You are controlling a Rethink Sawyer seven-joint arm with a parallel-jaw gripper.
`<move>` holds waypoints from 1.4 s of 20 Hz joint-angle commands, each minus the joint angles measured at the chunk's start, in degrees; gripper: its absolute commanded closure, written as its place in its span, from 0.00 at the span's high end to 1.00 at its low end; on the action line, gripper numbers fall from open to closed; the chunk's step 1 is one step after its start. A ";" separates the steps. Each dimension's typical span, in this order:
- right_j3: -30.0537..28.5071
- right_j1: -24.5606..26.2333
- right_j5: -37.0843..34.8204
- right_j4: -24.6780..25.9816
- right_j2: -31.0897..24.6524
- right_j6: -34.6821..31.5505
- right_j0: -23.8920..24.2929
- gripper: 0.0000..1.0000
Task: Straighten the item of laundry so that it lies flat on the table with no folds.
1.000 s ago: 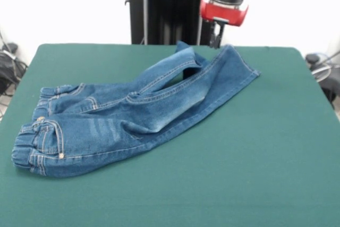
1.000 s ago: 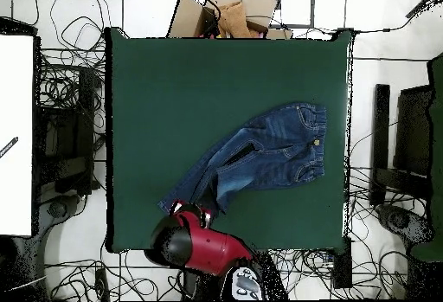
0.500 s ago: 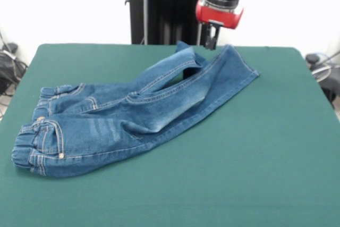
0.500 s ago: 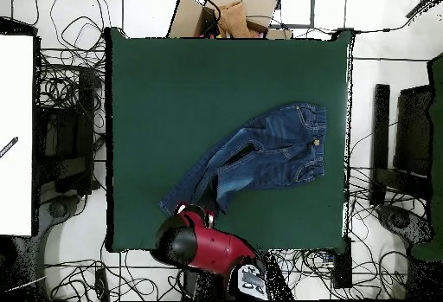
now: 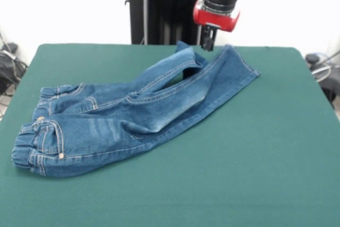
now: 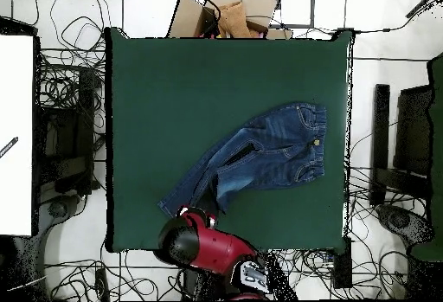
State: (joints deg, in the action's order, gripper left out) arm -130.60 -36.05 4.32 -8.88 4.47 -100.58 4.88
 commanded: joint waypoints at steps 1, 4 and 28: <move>4.55 2.20 3.38 -2.81 -1.98 -13.12 -0.61 0.00; 4.49 2.12 3.94 -3.08 -2.16 -13.67 -0.78 0.00; 8.08 5.26 2.34 -3.67 -2.79 -12.43 -1.73 1.00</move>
State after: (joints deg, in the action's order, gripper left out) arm -129.22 -34.91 4.34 -8.88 4.47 -100.58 3.41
